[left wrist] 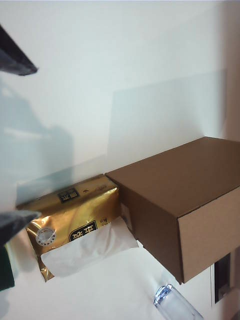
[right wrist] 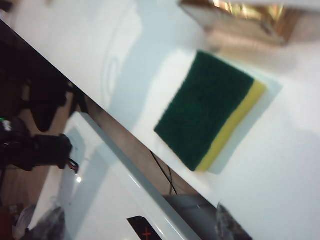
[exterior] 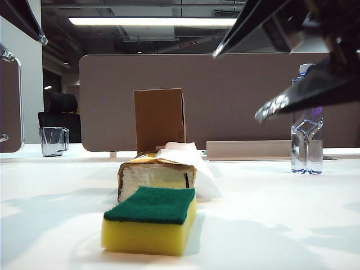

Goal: Move the sponge from left to right to wipe the table, avoiding obstacles on the table, and finally reaching the bottle of mineral water.

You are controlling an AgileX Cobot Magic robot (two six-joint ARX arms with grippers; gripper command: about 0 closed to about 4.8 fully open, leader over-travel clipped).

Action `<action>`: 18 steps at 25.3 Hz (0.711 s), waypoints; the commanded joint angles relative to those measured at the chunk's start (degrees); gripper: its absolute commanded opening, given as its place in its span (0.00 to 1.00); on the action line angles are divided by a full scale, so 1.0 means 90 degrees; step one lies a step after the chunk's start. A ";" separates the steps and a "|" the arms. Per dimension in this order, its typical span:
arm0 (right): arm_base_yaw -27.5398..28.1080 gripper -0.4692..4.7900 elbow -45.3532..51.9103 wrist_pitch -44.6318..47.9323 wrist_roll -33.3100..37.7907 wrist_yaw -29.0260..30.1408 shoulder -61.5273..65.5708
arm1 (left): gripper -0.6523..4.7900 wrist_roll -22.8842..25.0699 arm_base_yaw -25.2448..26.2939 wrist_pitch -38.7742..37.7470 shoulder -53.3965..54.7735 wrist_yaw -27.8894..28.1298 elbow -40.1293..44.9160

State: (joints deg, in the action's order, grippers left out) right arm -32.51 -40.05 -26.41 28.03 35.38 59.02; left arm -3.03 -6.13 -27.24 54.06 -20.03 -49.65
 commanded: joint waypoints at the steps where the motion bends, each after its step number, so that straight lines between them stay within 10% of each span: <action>1: -0.0131 0.83 -0.0027 0.0267 0.0070 -0.0187 0.0323 | 0.76 0.0027 0.0007 0.0012 -0.0024 -0.0141 -0.0032; 18: -0.0850 0.83 -0.0029 0.1659 0.0537 -0.0612 0.2242 | 0.76 -0.0002 0.0010 0.0010 -0.0024 -0.0510 -0.0032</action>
State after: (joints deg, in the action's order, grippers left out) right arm -40.10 -40.07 -13.32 31.90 29.95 78.37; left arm -3.05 -6.07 -27.51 54.00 -23.53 -49.65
